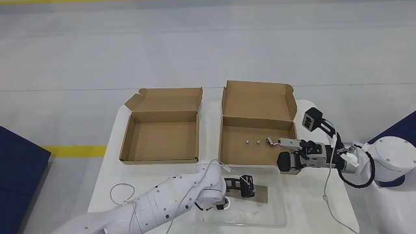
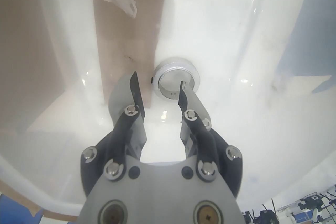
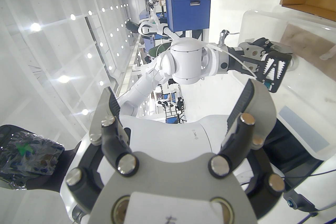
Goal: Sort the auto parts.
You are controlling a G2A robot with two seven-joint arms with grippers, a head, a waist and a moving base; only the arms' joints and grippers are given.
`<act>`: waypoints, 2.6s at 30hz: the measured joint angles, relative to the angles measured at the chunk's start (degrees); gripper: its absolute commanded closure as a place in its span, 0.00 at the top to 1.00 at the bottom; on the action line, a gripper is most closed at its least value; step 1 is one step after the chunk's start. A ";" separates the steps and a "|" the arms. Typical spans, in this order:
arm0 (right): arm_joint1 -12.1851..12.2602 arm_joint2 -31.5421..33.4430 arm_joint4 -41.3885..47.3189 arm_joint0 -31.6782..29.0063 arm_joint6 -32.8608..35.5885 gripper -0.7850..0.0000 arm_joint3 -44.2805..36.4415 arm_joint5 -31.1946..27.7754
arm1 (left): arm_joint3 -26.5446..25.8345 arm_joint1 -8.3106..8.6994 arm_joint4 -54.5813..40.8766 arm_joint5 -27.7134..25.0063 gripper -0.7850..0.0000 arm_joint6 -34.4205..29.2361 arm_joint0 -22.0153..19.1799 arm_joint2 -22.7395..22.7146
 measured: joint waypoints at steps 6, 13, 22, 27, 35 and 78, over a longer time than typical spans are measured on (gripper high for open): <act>0.00 0.00 0.00 0.00 0.00 1.00 0.00 0.00 | 0.61 -0.57 0.64 0.25 0.25 -0.46 0.15 -0.07; 0.00 0.00 0.00 0.00 0.00 1.00 0.00 0.00 | 1.50 -1.30 0.69 -0.37 0.20 -1.52 0.19 0.06; 0.00 0.00 0.00 0.00 0.00 1.00 0.00 0.00 | 2.48 -2.13 0.86 -0.66 0.20 -2.20 0.22 -0.05; 0.00 0.00 0.00 0.00 0.00 1.00 0.00 0.00 | 2.84 -2.60 1.28 -1.17 0.18 -2.26 0.24 0.04; 0.00 0.00 0.00 0.00 0.00 1.00 0.00 0.00 | 2.59 -3.06 2.17 -1.26 0.20 -3.49 0.09 -0.21; 0.00 0.00 0.00 0.00 0.00 1.00 0.00 0.00 | -3.65 -2.73 1.99 -1.49 0.00 -6.98 0.30 -4.87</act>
